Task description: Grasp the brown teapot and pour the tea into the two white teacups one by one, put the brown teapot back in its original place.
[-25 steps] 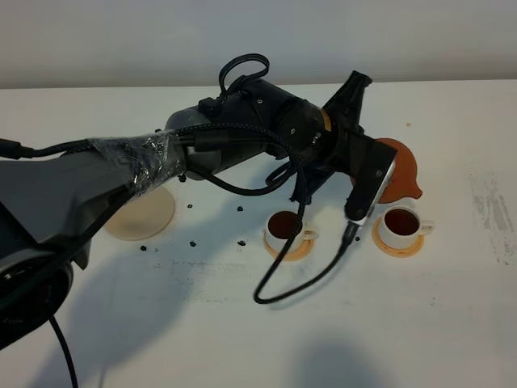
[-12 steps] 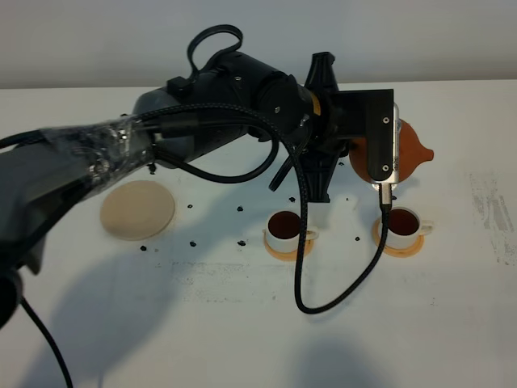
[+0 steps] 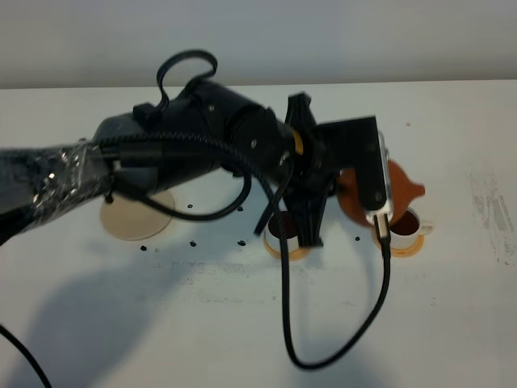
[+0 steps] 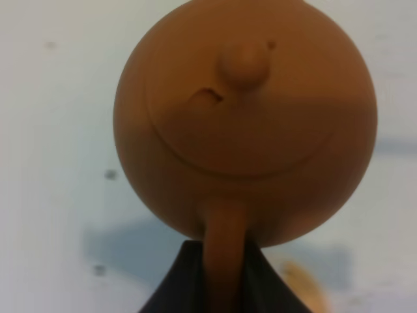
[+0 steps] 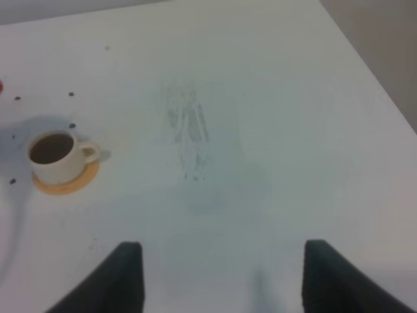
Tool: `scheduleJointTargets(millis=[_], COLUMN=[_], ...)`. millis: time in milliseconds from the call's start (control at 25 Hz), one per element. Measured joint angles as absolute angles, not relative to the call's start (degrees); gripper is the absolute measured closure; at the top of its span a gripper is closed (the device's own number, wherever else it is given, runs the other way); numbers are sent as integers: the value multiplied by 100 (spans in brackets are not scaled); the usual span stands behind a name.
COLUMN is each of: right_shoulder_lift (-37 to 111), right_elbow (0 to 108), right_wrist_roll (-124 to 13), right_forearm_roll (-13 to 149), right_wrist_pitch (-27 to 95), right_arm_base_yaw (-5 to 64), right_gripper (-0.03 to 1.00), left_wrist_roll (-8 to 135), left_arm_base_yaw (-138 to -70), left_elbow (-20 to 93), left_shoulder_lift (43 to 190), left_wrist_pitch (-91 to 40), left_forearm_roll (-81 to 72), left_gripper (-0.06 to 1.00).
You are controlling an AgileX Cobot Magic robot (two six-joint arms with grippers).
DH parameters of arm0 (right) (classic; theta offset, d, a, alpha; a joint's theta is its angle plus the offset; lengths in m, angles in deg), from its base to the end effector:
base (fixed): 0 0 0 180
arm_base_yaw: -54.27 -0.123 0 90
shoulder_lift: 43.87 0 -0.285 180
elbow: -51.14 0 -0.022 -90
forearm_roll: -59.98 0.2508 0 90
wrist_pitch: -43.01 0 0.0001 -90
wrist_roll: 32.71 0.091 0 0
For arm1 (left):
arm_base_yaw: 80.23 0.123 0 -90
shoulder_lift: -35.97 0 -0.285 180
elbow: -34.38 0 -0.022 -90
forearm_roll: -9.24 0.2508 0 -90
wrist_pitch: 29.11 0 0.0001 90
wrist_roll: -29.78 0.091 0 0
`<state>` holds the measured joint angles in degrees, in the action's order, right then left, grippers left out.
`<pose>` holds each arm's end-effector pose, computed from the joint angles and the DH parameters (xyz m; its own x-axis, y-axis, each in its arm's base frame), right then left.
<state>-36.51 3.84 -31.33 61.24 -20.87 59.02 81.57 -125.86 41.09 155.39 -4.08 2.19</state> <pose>-0.0107 0.0027 0.2790 -0.4736 0.0732 -0.8777 0.0815 0.9959 0.0391 0.3051 -0.3186 0.2276 0.1632 0.8499 -0.5010 0.8860 0.0971 0.4534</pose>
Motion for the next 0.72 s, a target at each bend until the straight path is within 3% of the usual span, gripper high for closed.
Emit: scheduleJointTargets(millis=[720], right_shoulder_lift=[-3651], right_elbow=[384], right_wrist_roll=[-3133], right_forearm_roll=[6124], right_wrist_pitch=[-2087], right_arm_base_yaw=[5902], right_gripper=[46], left_wrist_roll=[8043], left_arm_base_yaw=[-12829], left_elbow=[3161], left_shoulder_lift=[15627], left_wrist_pitch=[-635], left_forearm_roll=[-194], left_gripper=[87])
